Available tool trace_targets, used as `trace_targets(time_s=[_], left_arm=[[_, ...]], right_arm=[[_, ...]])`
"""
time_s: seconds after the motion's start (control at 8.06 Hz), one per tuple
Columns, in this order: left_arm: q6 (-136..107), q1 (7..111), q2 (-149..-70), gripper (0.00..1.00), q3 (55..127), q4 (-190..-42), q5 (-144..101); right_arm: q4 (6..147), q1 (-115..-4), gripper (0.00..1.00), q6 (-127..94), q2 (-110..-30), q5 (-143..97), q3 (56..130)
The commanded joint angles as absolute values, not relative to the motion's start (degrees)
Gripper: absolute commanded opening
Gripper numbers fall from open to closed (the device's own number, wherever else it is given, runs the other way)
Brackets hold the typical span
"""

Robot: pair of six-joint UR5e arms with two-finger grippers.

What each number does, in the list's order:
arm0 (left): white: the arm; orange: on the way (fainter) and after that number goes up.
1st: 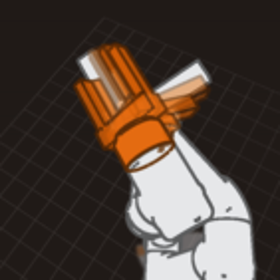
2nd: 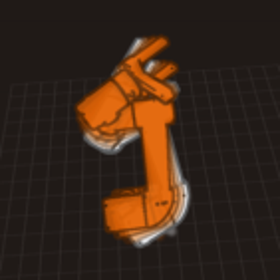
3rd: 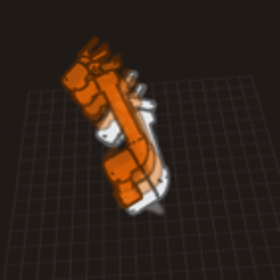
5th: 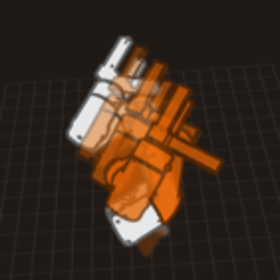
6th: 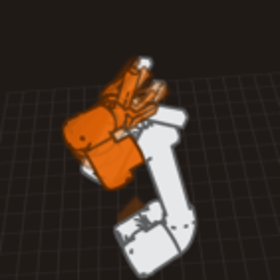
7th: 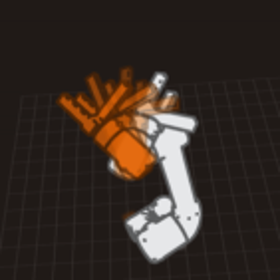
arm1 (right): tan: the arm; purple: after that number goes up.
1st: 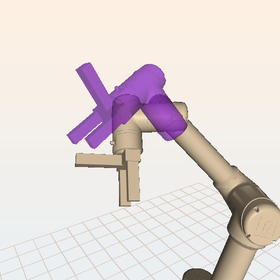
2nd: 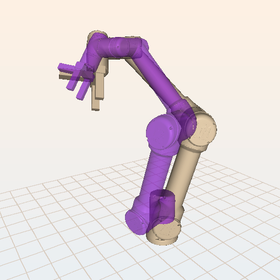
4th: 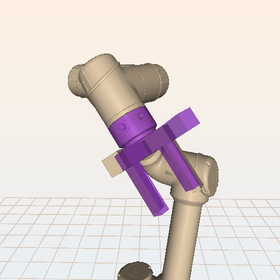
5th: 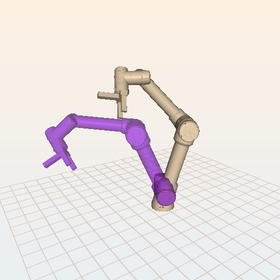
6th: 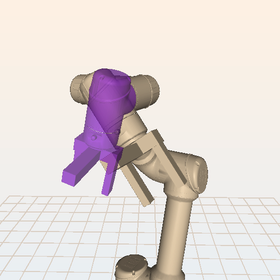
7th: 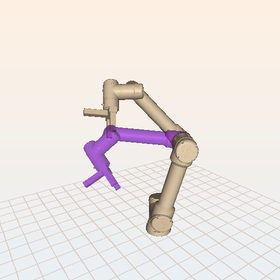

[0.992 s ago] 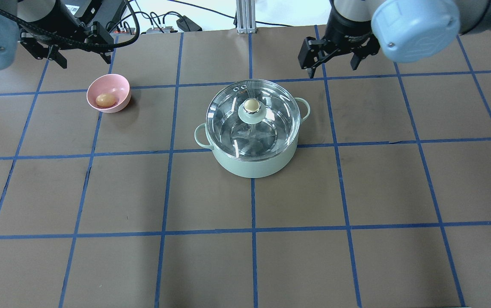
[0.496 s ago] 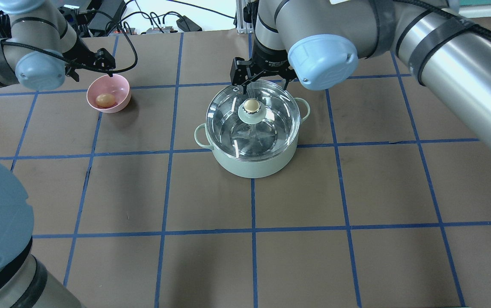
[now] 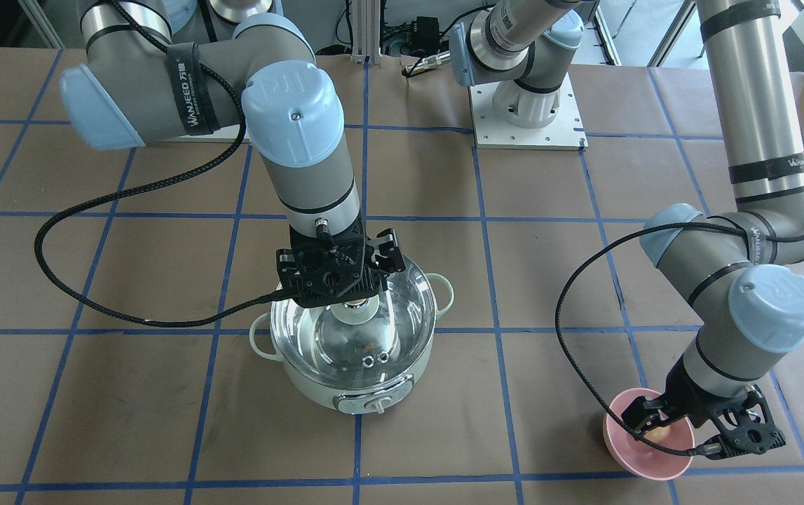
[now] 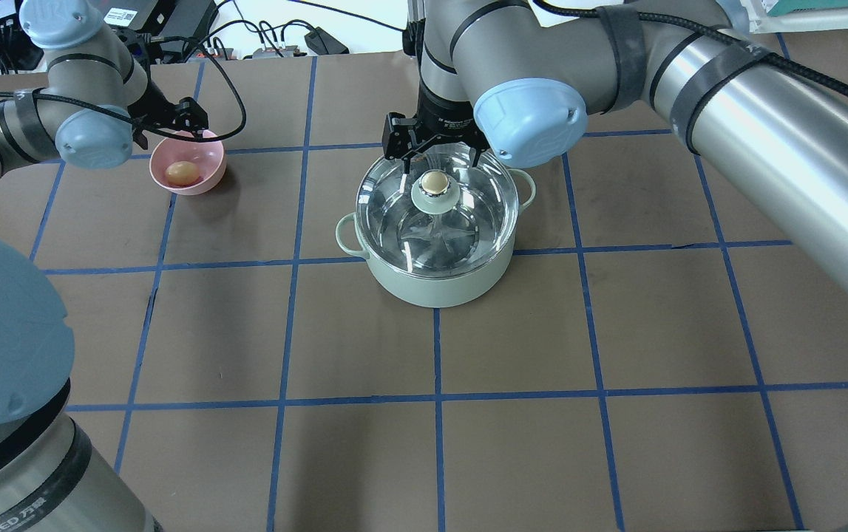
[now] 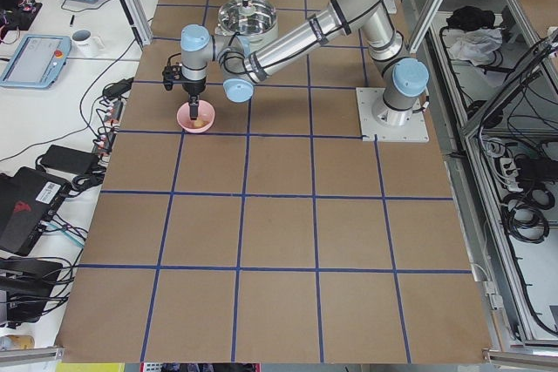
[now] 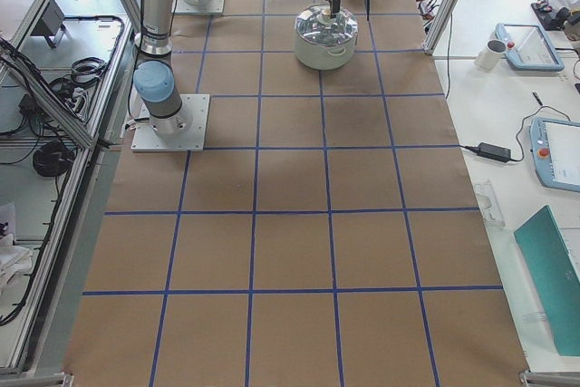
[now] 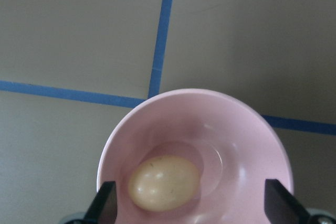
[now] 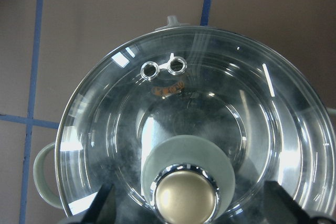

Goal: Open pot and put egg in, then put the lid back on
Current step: 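Grasp the lid knob with the right gripper while the left gripper grasps the egg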

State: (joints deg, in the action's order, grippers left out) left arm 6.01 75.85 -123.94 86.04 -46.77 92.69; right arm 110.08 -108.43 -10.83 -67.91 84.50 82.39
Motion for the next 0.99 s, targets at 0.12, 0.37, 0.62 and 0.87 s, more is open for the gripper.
trace_targets(time_s=[0.12, 0.37, 0.62, 0.87], left_arm=[[6.1, 75.8, -126.5, 1.00, 86.0, -45.4, 94.1], [6.0, 75.8, -127.5, 1.00, 86.0, -45.4, 95.6], [5.8, 75.8, -127.6, 1.00, 86.0, -45.4, 95.5], [5.7, 75.8, -127.7, 0.98, 86.1, -45.4, 95.2]], right_arm=[[109.8, -108.6, 1.00, -10.8, -66.7, 85.1, 82.9], [109.1, -108.6, 0.96, -11.0, -66.7, 85.1, 83.1], [108.4, -108.6, 0.96, -10.7, -66.8, 85.2, 83.2], [108.4, -108.6, 0.93, -10.6, -66.7, 85.2, 83.2]])
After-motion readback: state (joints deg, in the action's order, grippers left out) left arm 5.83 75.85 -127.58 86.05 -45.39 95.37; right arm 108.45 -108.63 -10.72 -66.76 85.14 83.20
